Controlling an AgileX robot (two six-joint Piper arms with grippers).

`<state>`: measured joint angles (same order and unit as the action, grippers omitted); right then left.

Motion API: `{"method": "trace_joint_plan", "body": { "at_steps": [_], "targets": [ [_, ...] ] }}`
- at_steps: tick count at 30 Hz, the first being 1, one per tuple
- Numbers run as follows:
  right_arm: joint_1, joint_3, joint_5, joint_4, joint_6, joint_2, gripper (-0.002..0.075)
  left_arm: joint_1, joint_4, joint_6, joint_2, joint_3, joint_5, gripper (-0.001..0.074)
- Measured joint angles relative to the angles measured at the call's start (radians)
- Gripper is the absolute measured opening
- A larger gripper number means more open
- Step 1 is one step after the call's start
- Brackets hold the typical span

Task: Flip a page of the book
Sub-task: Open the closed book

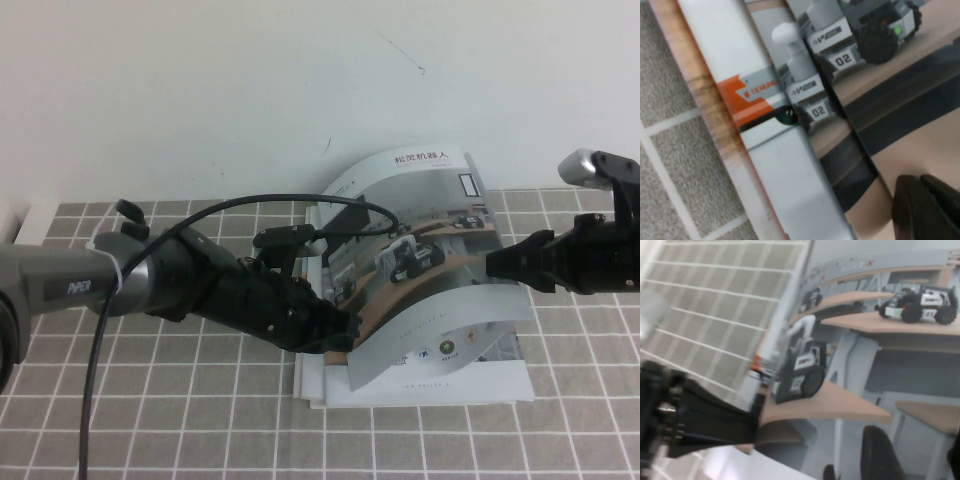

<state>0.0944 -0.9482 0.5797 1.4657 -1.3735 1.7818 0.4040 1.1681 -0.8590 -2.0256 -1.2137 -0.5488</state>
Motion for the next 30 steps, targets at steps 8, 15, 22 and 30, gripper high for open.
{"method": "trace_joint_plan", "body": {
  "at_steps": [8,15,22,30],
  "targets": [
    [0.0,0.0,0.083,0.07,-0.047,-0.016,0.0304,0.0,0.0,0.0,0.0,0.0,-0.002,-0.0004],
    [0.002,0.0,0.177,0.098,-0.076,-0.016,0.0304,0.0,0.0,0.0,0.0,0.0,-0.004,-0.0004],
    [0.03,0.0,0.177,0.113,-0.098,-0.017,0.0304,0.0,0.0,0.0,0.0,0.0,-0.005,-0.0004],
    [0.035,0.0,0.117,0.117,-0.103,-0.017,0.031,0.0,0.0,0.0,0.0,0.0,-0.007,-0.0004]
  ]
}}
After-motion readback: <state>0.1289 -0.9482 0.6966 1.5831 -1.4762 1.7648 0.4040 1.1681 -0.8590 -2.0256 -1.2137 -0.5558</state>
